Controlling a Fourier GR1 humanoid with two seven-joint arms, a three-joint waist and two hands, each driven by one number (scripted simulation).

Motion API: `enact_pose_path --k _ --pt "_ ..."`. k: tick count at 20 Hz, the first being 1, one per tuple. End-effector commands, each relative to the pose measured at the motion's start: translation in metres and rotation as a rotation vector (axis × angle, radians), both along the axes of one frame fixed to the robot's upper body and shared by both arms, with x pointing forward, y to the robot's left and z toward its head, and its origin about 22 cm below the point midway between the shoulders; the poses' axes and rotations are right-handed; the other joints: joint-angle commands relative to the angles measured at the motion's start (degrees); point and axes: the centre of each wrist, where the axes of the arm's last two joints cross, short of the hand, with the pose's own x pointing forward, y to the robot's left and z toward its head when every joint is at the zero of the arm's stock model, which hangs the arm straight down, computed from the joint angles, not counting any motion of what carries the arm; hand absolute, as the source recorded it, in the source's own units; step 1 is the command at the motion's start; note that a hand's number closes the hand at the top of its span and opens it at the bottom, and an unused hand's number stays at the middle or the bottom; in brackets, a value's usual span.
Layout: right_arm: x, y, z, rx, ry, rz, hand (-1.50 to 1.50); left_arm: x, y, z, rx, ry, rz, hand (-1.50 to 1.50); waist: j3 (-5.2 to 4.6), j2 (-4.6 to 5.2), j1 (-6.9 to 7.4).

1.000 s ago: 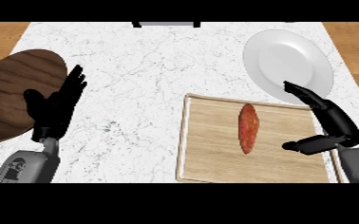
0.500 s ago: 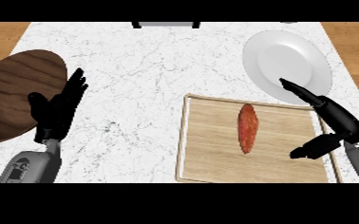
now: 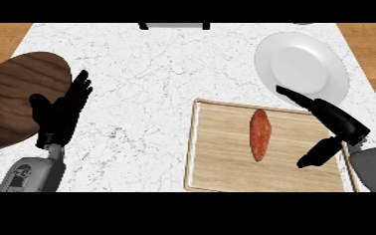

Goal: Pick the sweet potato from the tray and place it in the plate

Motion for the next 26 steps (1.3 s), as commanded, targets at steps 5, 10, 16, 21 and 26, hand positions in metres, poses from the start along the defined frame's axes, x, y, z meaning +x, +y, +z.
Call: enact_pose_path --k 5,10,16,21,26 --pt "0.004 0.019 0.026 -0.177 0.035 0.032 -1.50 -0.015 0.016 -0.002 0.000 -0.008 0.004 0.00 0.00 -0.07 0.02" --pt "0.009 0.050 -0.002 -0.220 0.101 0.060 -1.50 0.001 -0.017 0.004 0.002 -0.013 0.002 0.00 0.02 0.03 0.04" --pt "0.022 0.044 0.004 -0.243 0.097 0.039 -1.50 0.011 -0.006 0.014 0.001 -0.024 -0.004 0.00 0.03 0.05 -0.03" --pt "0.026 0.068 -0.024 -0.275 0.094 0.045 -1.50 -0.008 0.003 -0.005 -0.004 0.007 -0.012 0.00 0.03 0.07 0.16" --pt "0.027 0.082 -0.030 -0.326 0.089 0.058 -1.50 -0.023 -0.015 0.000 -0.001 0.005 -0.011 0.00 0.04 0.02 0.35"
